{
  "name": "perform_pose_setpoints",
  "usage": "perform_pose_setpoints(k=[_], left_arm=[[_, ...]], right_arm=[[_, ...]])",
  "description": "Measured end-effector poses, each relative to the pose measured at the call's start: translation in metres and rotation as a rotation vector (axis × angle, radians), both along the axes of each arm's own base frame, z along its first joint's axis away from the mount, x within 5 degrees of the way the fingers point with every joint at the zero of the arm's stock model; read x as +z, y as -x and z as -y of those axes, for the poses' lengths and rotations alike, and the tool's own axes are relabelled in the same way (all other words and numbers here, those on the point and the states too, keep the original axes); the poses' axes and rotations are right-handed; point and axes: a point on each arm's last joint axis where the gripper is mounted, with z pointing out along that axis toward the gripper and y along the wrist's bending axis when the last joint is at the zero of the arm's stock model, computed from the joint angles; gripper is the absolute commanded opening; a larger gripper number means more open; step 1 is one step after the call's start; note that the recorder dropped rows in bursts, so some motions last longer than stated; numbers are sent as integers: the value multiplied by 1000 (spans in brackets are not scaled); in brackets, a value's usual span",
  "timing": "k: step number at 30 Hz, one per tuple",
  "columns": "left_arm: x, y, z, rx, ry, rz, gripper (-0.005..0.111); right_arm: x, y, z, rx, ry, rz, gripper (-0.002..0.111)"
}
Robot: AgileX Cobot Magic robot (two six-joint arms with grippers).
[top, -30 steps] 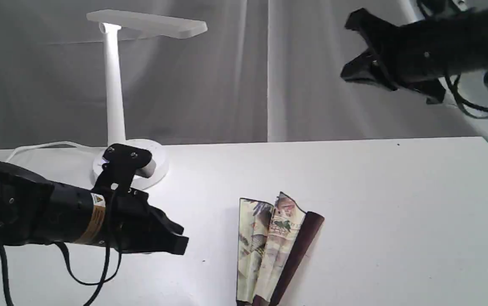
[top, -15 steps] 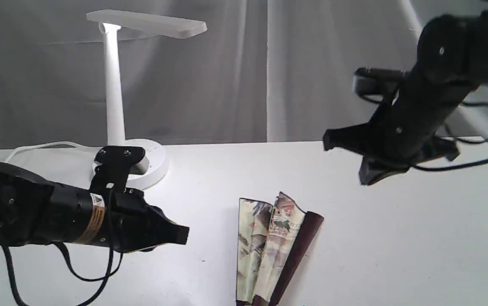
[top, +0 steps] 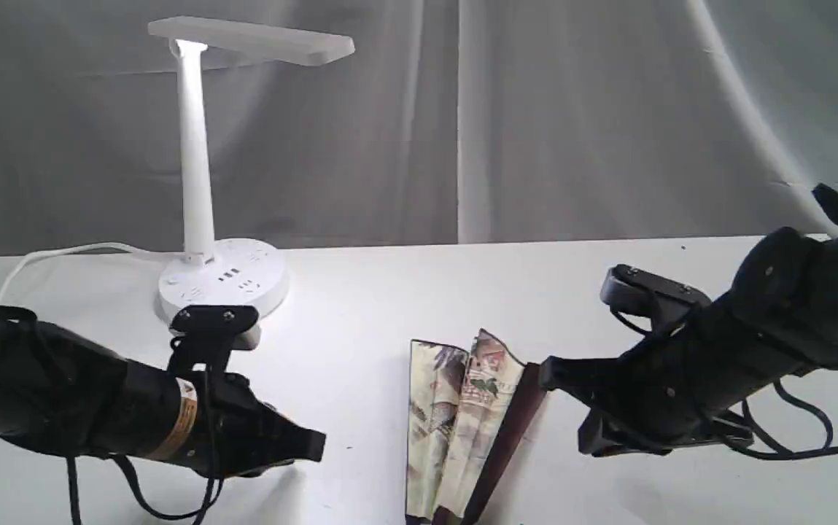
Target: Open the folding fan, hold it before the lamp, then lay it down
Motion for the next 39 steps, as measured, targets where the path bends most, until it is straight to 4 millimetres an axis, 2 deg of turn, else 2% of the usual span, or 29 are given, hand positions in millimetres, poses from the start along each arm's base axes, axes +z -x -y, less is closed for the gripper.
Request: perform_pose_setpoints(k=[5,10,17,28,32,36,39], left_arm=[[-13,-4,11,-19,92,-73,0],[-19,-10,16,3,152,-101,0],[-25,-1,28,-41,302,-214,0],[-22,6,39,-91,392,-262,0],[-15,5,44,-125,456,-272,0],[2,2,52,-204,546,-267,0],[7,2,53,-229,548,-257,0]], right_arm=[[-1,5,-17,24,-40,-4,30],[-15,8,-33,35,-43,-21,39],[-32,-1,-34,-75,-60,-4,40],[-41,-21,-51,-135,-157,-33,40],[-41,-22,-53,-120,-170,-20,40],[-41,-22,-53,-105,-166,-8,40],[-40,-25,-53,-65,-145,27,40]])
